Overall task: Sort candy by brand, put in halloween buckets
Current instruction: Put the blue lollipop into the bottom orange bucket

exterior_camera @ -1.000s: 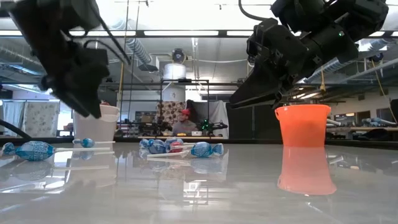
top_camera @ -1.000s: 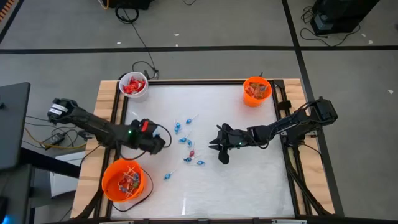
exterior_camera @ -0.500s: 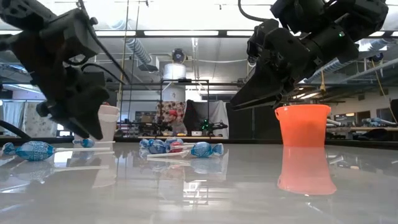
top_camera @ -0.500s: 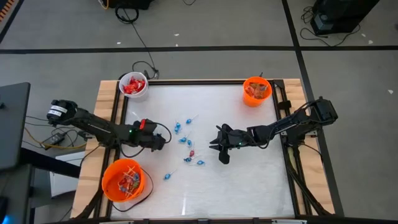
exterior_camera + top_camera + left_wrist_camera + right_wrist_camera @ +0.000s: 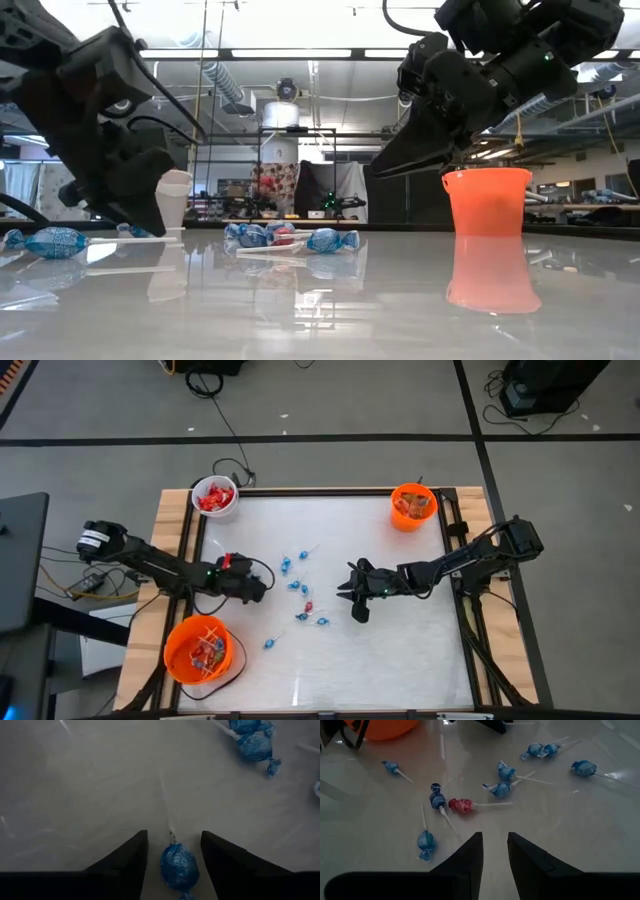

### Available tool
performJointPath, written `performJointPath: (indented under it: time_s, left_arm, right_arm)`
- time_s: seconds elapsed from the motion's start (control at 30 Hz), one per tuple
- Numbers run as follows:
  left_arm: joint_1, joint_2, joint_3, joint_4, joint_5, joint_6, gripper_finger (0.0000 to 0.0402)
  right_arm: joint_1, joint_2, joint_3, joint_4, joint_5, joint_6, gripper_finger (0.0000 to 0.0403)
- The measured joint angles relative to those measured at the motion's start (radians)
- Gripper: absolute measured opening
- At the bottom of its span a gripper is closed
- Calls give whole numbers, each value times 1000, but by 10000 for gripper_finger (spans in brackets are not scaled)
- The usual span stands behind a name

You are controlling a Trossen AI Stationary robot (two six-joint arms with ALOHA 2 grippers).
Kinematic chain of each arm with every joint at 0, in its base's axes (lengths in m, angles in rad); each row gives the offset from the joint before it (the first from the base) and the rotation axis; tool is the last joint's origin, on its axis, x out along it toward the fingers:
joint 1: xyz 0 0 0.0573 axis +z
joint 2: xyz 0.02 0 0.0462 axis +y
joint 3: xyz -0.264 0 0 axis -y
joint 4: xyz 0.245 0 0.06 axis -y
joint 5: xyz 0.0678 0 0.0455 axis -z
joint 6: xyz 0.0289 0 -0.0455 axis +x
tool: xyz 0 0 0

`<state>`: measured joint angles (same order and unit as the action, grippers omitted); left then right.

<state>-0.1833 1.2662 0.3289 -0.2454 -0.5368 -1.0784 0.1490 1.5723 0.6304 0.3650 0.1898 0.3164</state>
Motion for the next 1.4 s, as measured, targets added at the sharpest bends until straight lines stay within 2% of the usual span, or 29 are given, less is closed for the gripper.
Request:
performJointPath:
  time_s: [0.17,0.27,0.4,0.5,0.73,0.9,1.03,1.1,1.23,1.4]
  left_arm:
    - [1,5,64,-97,34,6,154]
    - [0,7,121,-171,96,54,115]
    - [0,7,168,-176,130,162,76]
    - [-1,7,199,-180,132,181,76]
    - [-22,-4,362,-269,210,212,117]
    - [-94,-5,510,-353,218,211,111]
    - [-142,-5,654,-491,411,175,101]
    - [-179,-6,736,-589,447,118,96]
    - [-254,-7,838,-671,399,49,89]
    - [-334,26,806,-661,186,46,91]
  right_arm:
    - [0,0,0,-2,0,1,103]
    - [0,0,0,-3,0,-3,103]
    - [0,0,0,-5,0,-3,103]
    - [0,0,0,-10,0,-4,103]
    - [0,0,0,-62,0,-13,103]
    - [0,0,0,-97,0,-13,103]
    - [0,0,0,-91,0,-13,103]
    - [0,0,0,-90,0,-13,103]
    - [0,0,0,-90,0,-13,103]
    - [0,0,0,-90,0,-4,103]
